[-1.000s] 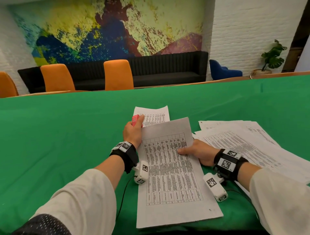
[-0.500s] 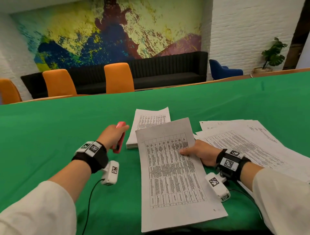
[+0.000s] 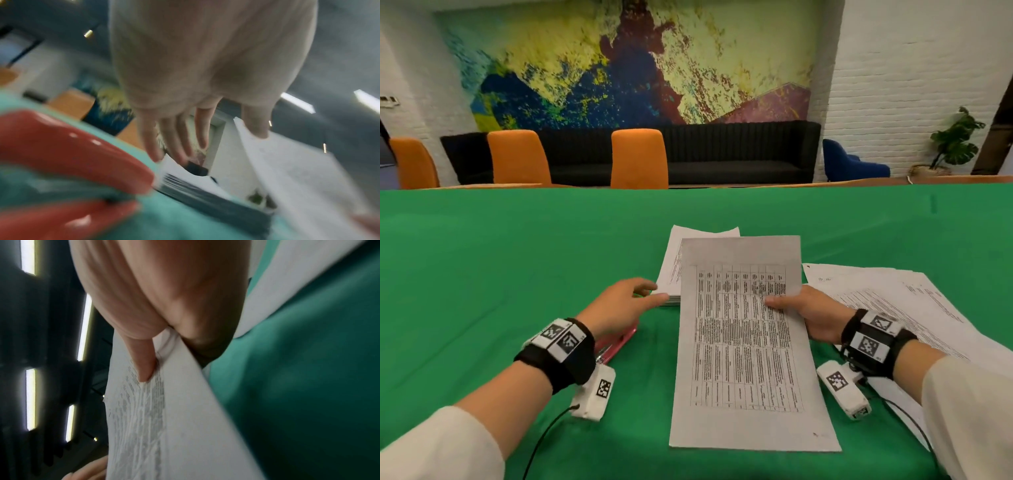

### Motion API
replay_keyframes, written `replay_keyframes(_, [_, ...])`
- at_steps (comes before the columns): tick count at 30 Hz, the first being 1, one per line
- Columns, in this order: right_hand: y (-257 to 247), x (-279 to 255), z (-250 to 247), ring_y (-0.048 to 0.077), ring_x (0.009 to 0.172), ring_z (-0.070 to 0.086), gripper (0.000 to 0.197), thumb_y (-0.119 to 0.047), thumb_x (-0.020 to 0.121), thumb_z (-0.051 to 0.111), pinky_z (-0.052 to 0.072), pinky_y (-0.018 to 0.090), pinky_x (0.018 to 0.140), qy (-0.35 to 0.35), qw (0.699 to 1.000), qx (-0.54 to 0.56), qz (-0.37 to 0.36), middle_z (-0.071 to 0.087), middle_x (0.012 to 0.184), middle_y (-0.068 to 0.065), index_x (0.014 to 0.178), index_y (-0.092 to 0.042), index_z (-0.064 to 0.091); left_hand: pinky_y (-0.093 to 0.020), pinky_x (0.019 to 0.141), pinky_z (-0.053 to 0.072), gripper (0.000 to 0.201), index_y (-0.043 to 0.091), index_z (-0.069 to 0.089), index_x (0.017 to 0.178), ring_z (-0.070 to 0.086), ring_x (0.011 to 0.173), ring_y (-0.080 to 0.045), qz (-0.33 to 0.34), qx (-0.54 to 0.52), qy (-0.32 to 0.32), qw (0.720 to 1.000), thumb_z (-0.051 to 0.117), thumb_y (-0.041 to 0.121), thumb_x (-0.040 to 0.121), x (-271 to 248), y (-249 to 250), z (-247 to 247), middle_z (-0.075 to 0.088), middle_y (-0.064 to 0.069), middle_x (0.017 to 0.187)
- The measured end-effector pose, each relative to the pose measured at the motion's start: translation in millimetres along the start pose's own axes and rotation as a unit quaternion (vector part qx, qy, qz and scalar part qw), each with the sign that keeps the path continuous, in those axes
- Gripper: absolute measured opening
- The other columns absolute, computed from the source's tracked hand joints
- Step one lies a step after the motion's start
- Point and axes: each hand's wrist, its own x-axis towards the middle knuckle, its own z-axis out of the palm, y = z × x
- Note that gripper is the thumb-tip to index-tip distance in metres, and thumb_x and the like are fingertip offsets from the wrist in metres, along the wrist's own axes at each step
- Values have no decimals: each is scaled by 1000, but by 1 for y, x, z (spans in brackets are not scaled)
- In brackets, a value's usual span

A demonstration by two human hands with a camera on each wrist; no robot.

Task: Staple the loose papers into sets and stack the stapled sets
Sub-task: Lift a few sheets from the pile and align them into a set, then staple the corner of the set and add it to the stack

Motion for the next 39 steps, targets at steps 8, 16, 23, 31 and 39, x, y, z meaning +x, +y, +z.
replay_keyframes(8, [-103, 29, 5, 33, 105, 75, 27, -5, 103, 57, 65, 47, 80, 46, 990, 110, -77, 74, 123, 17, 128, -7, 64, -52, 97, 58, 41, 18, 55, 133, 75, 105, -28, -6, -292, 17, 956, 66, 1, 97, 7, 49, 32, 74, -7, 124])
replay_keyframes(16, [-100, 74, 22, 29, 96, 78, 31, -3, 93, 71, 64, 36, 67, 98, 990, -96, 29, 78, 110, 14, 123, 2, 64, -51, 101, 56, 25, 10, 63, 115, 68, 108, -35, -47, -197, 92, 975, 60, -5, 95, 100, 51, -1, 70, -14, 120])
replay_keyframes(23, [-81, 117, 29, 28, 88, 74, 36, -1, 87, 78, 60, 32, 60, 147, 961, -230, 47, 76, 104, 15, 121, 2, 66, -49, 100, 55, 30, -5, 65, 125, 65, 114, -42, -86, 20, 35, 995, 51, 0, 98, 156, 30, 8, 68, -23, 126])
replay_keyframes(31, [-64, 135, 29, 24, 84, 76, 20, -11, 90, 79, 66, 42, 79, 147, 919, -360, 71, 78, 99, 11, 105, -1, 72, -38, 87, 50, 33, -3, 63, 128, 65, 107, -35, -70, 89, -22, 993, 59, 19, 104, 160, 31, 21, 68, -19, 128])
replay_keyframes(39, [-62, 108, 22, 18, 100, 60, 72, -43, 79, 88, 49, 28, 76, 76, 888, -454, -14, 58, 145, 5, 143, -22, 60, -40, 104, 51, 94, 19, 35, 161, 51, 138, -32, -86, 201, -133, 967, 85, 45, 84, 132, 33, -1, 41, -5, 163])
